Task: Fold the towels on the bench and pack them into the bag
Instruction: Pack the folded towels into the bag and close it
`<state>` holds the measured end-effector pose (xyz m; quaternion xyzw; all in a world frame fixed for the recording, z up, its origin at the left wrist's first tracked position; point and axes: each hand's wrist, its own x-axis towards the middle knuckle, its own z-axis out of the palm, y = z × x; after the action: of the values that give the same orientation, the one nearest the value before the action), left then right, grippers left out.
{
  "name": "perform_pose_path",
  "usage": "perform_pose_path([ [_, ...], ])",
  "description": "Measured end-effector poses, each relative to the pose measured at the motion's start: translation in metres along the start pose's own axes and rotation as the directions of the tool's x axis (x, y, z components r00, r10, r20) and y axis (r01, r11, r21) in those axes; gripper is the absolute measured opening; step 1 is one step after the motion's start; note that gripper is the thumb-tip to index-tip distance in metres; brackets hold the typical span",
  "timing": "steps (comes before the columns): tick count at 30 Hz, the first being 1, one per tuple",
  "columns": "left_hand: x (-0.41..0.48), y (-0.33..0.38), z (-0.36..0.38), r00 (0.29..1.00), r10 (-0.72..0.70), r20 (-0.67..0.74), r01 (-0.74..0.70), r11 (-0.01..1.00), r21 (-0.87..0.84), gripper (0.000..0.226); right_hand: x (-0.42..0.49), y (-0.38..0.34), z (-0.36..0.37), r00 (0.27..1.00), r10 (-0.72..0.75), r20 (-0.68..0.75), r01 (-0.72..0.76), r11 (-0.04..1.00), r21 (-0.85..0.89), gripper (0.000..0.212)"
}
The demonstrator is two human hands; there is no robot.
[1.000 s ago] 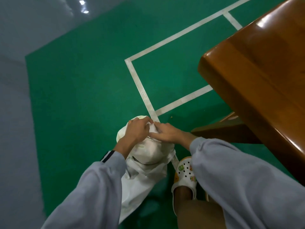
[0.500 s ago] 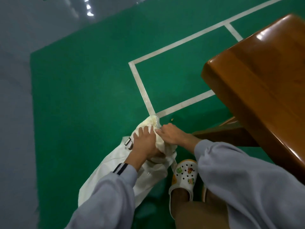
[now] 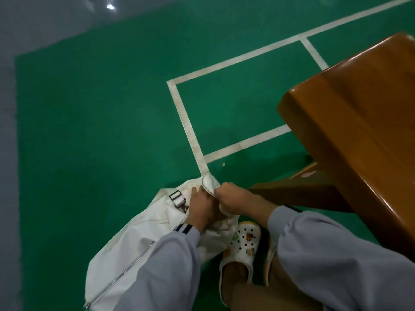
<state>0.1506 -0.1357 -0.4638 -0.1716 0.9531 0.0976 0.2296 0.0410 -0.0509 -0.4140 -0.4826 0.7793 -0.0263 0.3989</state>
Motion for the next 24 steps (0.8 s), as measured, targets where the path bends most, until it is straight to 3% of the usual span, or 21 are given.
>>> perform_pose_path([
  [5, 0.020, -0.006, -0.009, 0.986, -0.065, 0.153, 0.079, 0.993, -0.083, 0.081, 0.001, 0.005, 0.004, 0.998, -0.064, 0.017, 0.066, 0.992, -0.112, 0.023],
  [11, 0.012, -0.010, -0.014, 0.982, -0.066, 0.176, 0.098, 0.979, -0.178, 0.082, -0.001, -0.007, -0.002, 0.999, -0.017, -0.044, 0.013, 0.996, -0.091, 0.025],
  [13, 0.010, -0.015, -0.024, 0.962, -0.120, 0.246, 0.201, 0.921, -0.335, 0.087, -0.003, -0.015, -0.005, 1.000, -0.023, -0.016, 0.021, 0.994, -0.110, 0.024],
  [16, 0.007, -0.028, -0.044, 0.939, -0.178, 0.295, 0.337, 0.644, -0.687, 0.072, -0.006, -0.020, -0.011, 0.998, -0.055, -0.027, 0.051, 0.987, -0.151, 0.025],
  [17, 0.006, -0.031, -0.047, 0.928, -0.184, 0.324, 0.373, 0.467, -0.802, 0.053, -0.007, -0.021, -0.012, 0.998, -0.062, -0.023, 0.057, 0.984, -0.170, 0.026],
  [18, 0.004, -0.031, -0.050, 0.902, -0.205, 0.380, 0.421, 0.227, -0.878, 0.030, -0.008, -0.024, -0.012, 0.998, -0.066, -0.011, 0.062, 0.979, -0.192, 0.027],
  [19, 0.003, -0.030, -0.054, 0.865, -0.243, 0.439, 0.457, 0.023, -0.889, 0.017, -0.009, -0.028, -0.012, 0.998, -0.064, -0.003, 0.062, 0.974, -0.220, 0.028],
  [20, 0.007, -0.028, -0.055, 0.838, -0.300, 0.456, 0.454, -0.081, -0.887, 0.033, -0.010, -0.032, -0.009, 0.998, -0.063, 0.002, 0.062, 0.970, -0.237, 0.028],
  [21, 0.010, -0.024, -0.056, 0.836, -0.325, 0.442, 0.442, -0.078, -0.894, 0.052, -0.010, -0.035, -0.006, 0.998, -0.067, 0.008, 0.067, 0.970, -0.234, 0.027],
  [22, 0.014, -0.021, -0.053, 0.837, -0.379, 0.394, 0.439, 0.038, -0.898, 0.062, -0.011, -0.038, -0.007, 0.997, -0.077, 0.001, 0.076, 0.975, -0.210, 0.027],
  [24, 0.021, -0.016, -0.040, 0.847, -0.487, 0.214, 0.429, 0.388, -0.815, 0.050, -0.012, -0.035, -0.012, 0.998, -0.064, -0.023, 0.061, 0.991, -0.117, 0.028],
])
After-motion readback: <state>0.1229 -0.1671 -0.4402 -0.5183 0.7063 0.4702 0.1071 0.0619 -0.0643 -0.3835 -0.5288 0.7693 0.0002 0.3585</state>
